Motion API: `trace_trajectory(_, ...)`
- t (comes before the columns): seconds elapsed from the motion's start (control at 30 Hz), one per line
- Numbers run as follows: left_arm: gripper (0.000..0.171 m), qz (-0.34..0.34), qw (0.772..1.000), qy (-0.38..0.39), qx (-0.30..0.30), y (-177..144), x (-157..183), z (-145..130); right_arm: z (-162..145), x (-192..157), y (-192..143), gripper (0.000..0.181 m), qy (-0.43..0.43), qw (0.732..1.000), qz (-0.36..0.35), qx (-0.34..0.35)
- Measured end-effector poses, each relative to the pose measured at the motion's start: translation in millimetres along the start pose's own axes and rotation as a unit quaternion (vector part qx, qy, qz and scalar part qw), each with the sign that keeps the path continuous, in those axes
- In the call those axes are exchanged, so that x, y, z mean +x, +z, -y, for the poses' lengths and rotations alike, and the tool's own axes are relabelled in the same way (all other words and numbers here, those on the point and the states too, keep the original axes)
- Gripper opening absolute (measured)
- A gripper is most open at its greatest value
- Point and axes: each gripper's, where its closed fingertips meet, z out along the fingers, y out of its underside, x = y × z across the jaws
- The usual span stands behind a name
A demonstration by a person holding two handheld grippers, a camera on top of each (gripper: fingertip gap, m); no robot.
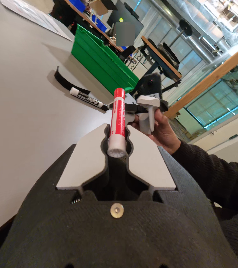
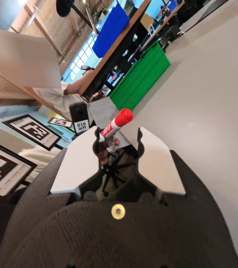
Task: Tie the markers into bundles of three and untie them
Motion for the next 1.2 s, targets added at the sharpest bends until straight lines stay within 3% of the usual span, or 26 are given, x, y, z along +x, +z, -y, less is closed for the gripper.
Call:
trace_trajectory(0.07, 0.021, -0.003, 1.0, 0.018, -0.013, 7, 7, -8, -6, -2, 6, 0.048, 0.016, 1.0, 0.02, -0.005)
trace_trajectory(0.13, 0.021, 0.003, 0.999, 0.038, -0.029, 13, 11, -16, -11, -6, 10, 0.035, 0.024, 0.999, 0.044, -0.019)
trace_trajectory(0.2, 0.021, 0.012, 0.997, 0.053, -0.051, 18, 12, -25, -10, -8, 10, 0.021, 0.015, 0.998, 0.051, -0.016)
trace_trajectory(0.27, 0.023, 0.035, 0.996, 0.063, -0.06, 19, 7, -27, -8, -8, 10, 0.02, -0.007, 0.999, 0.038, -0.017)
trace_trajectory(0.37, 0.044, 0.088, 0.992, 0.067, -0.055, 13, -10, -24, 8, -1, 3, 0.019, -0.072, 0.997, -0.011, 0.0)
trace_trajectory(0.47, 0.052, 0.112, 0.991, 0.054, -0.056, 3, -20, -24, 38, 18, -13, 0.019, -0.149, 0.985, -0.079, 0.034)
trace_trajectory(0.63, 0.055, 0.135, 0.989, 0.031, -0.043, -24, -25, -28, 80, 39, -21, 0.019, -0.322, 0.93, -0.175, 0.037)
trace_trajectory(0.73, 0.055, 0.171, 0.984, 0.034, -0.039, -47, -30, -33, 92, 38, 2, 0.019, -0.356, 0.918, -0.17, 0.038)
trace_trajectory(0.93, 0.055, 0.233, 0.972, 0.014, -0.003, -94, -36, -38, 86, 66, 68, 0.019, -0.455, 0.868, -0.194, -0.049)
trace_trajectory(1.1, 0.055, 0.272, 0.962, -0.005, 0.016, -125, -38, -47, 92, 82, 100, 0.019, -0.409, 0.892, -0.184, -0.053)
trace_trajectory(1.2, 0.055, 0.28, 0.959, -0.011, 0.03, -137, -35, -47, 97, 98, 108, 0.019, -0.437, 0.876, -0.196, -0.061)
